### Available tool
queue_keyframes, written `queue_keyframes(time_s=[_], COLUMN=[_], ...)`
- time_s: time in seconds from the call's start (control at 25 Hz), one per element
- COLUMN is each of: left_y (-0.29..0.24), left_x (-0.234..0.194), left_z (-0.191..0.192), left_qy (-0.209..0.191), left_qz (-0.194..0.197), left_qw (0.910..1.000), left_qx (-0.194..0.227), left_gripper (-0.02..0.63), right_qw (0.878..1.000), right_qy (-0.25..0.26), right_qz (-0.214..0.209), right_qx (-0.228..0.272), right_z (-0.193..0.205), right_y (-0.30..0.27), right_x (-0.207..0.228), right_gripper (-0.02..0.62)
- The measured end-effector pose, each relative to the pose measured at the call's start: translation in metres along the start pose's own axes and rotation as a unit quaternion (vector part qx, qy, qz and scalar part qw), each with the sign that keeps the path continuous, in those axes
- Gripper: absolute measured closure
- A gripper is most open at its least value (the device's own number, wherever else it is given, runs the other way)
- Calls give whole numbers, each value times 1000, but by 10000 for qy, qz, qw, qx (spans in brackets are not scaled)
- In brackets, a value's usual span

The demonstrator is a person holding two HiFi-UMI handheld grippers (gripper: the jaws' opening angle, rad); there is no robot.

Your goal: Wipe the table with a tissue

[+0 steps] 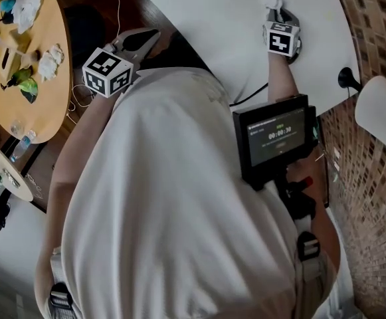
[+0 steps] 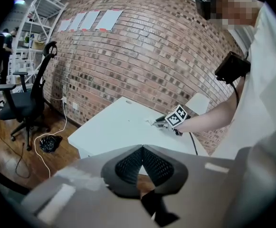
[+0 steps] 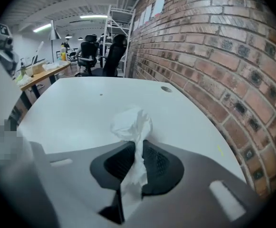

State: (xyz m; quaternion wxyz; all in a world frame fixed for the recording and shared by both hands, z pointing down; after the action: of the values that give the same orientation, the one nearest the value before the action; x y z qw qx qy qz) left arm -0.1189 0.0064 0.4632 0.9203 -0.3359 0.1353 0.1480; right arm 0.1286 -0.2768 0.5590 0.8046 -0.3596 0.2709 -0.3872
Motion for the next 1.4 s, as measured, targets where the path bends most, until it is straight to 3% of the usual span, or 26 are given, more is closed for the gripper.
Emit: queue_keyframes(time_s=[0.28, 0.48, 0.6, 0.72, 0.76, 0.8, 0.84, 0.92, 1.0, 1.08, 1.24, 1.4], left_y=[-15, -23, -25, -24, -23, -23, -22, -21, -20, -20, -19, -12], left_x=[16, 19, 22, 17, 14, 12, 11, 7, 1, -7, -21, -40], left_z=[-10, -17, -25, -26, -25, -24, -24, -26, -27, -30, -39, -44], left_qy=[-120, -277, -380, -369, -363, -364, -373, -375, -316, -257, -256, -127], left_qz=[43, 162, 199, 193, 199, 208, 221, 239, 221, 196, 213, 113], left_qw=[9999, 9995, 9991, 9991, 9991, 9991, 9990, 9990, 9992, 9995, 9994, 9997], left_qx=[8, -24, -18, -53, -68, -80, -87, -89, -84, -66, 23, 158], left_gripper=[600, 600, 600, 600, 600, 600, 600, 600, 600, 600, 600, 600], right_qw=[9907, 9710, 9485, 9067, 8943, 8915, 8992, 9226, 9337, 9413, 9601, 9729], right_qy=[1168, 1861, 2393, 2995, 3052, 2870, 2401, 945, -356, -1096, -1543, -1380], right_qz=[-655, -1478, -2046, -2965, -3270, -3499, -3638, -3625, -3319, -2920, -2149, -1757], right_qx=[253, 275, 362, 189, 150, 205, 376, 923, 1300, 1290, 903, 597], right_z=[-13, -10, -3, 11, 13, 13, 9, -6, -17, -19, -20, -35], right_y=[3, 8, 18, 32, 36, 40, 43, 46, 42, 31, 7, -12], right_x=[-54, -91, -104, -122, -126, -125, -119, -91, -59, -33, -8, -13], right_gripper=[548, 548, 546, 545, 545, 545, 545, 545, 545, 543, 543, 540])
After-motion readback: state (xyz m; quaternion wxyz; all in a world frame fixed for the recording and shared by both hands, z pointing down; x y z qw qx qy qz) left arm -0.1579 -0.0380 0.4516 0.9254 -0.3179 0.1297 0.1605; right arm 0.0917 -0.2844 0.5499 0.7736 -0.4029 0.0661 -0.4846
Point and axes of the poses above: the fingertips, and each gripper's own axes: y backward along the fingers, x to its right, z out of its underside, the point moved 5 cm from there along y, backward along the fingers, and after that the axes turned 5 degrees about -z, right-handed, at the moved point
